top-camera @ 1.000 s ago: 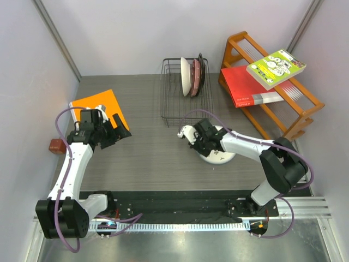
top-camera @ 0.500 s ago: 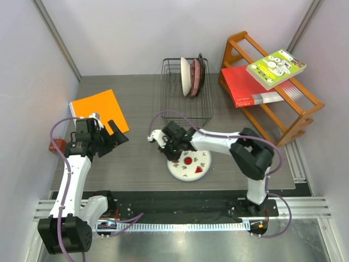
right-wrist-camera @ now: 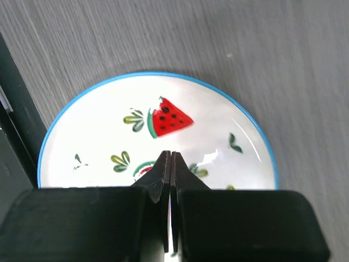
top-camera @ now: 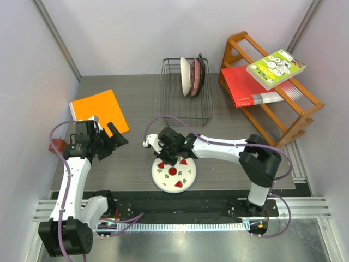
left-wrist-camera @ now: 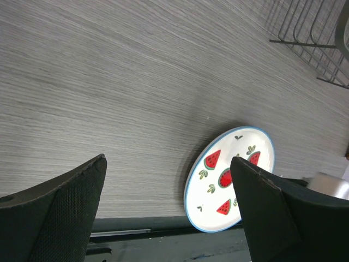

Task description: Load the plates into the dish rack

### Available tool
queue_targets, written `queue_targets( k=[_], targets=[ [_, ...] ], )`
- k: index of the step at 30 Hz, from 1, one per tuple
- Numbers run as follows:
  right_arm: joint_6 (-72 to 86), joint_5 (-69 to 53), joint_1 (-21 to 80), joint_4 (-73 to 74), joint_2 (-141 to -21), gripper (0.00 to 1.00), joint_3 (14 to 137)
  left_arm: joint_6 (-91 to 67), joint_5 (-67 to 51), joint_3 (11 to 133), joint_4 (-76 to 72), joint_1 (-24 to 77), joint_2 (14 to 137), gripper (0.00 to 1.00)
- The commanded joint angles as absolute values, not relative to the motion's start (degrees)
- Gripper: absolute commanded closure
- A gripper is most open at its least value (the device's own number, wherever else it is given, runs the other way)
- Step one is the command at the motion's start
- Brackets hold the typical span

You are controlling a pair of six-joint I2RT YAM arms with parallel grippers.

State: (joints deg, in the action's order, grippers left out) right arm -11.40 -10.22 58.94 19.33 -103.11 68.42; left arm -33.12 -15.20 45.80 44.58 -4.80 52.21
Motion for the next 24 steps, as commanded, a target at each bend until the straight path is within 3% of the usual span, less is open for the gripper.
queue_targets(
  k=[1, 2, 3, 5, 6, 9, 11, 18, 24],
  targets=[
    [-11.61, -6.42, 58.1, 19.95, -96.16, 0.99, 67.41, -34.19, -19.76, 44.3, 42.98, -5.19, 52.03, 0.06],
    [-10.56, -6.59, 57.23, 20.39, -92.93, 0.98, 67.06, -34.45, -22.3, 43.6, 42.98, -5.19, 52.21, 0.06],
    [-6.63, -7.37, 56.35, 21.61, -91.25, 0.82, 66.19, -34.98, -23.72, 42.55, 42.54, -5.1, 52.38, 0.06],
    [-0.39, -10.52, 50.04, 22.41, -86.6, 0.62, 64.43, -38.65, -26.44, 37.63, 39.82, -5.01, 53.78, 0.11],
    [7.04, -15.07, 47.14, 23.02, -85.62, 0.4, 61.99, -42.07, -30.11, 36.14, 38.34, -5.01, 54.75, 0.17],
    [16.67, -24.05, 33.35, 21.46, -83.42, 0.27, 53.92, -43.07, -30.07, 33.75, 34.11, -3.87, 59.93, 0.28],
    [21.96, -31.01, 25.89, 19.17, -81.92, 0.24, 48.89, -42.8, -29.97, 33.14, 31.3, -0.72, 63.35, 0.3],
    [27.59, -39.46, 18.73, 9.52, -74.19, 0.24, 30.53, -43.94, -29.27, 32.35, 21.19, 12.3, 73.11, 0.3],
    [31.99, -41.31, 18.46, 2.99, -75.58, 0.2, 26.99, -46.41, -28.39, 30.24, 16.09, 15.38, 79.53, 0.42]
  ],
)
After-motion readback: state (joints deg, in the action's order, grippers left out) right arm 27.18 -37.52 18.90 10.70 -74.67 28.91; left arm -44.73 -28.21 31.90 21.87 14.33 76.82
